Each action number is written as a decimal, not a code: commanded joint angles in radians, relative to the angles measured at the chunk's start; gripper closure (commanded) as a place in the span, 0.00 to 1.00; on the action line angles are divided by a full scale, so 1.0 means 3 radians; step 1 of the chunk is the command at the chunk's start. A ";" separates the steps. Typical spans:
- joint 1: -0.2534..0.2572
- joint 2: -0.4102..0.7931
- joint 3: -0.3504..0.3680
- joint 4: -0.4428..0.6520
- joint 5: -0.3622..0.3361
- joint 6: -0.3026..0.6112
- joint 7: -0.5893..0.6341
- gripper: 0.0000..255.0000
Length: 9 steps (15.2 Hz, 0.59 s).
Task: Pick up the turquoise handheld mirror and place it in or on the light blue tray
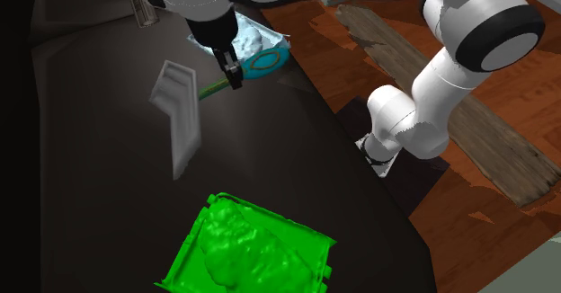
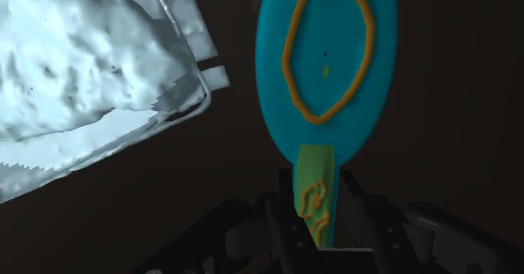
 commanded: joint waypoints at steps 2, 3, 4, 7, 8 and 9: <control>-0.0004 0.0087 -0.0019 0.0241 0.0032 -0.0160 -0.0034 1.00; -0.0006 0.0120 -0.0027 0.0323 0.0044 -0.0213 -0.0046 1.00; -0.0009 0.0154 -0.0036 0.0408 0.0057 -0.0266 -0.0059 1.00; -0.0088 0.0217 -0.0152 0.0521 0.0064 -0.0315 -0.0259 1.00; -0.0129 0.0243 -0.0208 0.0554 0.0067 -0.0320 -0.0356 1.00; -0.0170 0.0275 -0.0266 0.0591 0.0074 -0.0326 -0.0456 1.00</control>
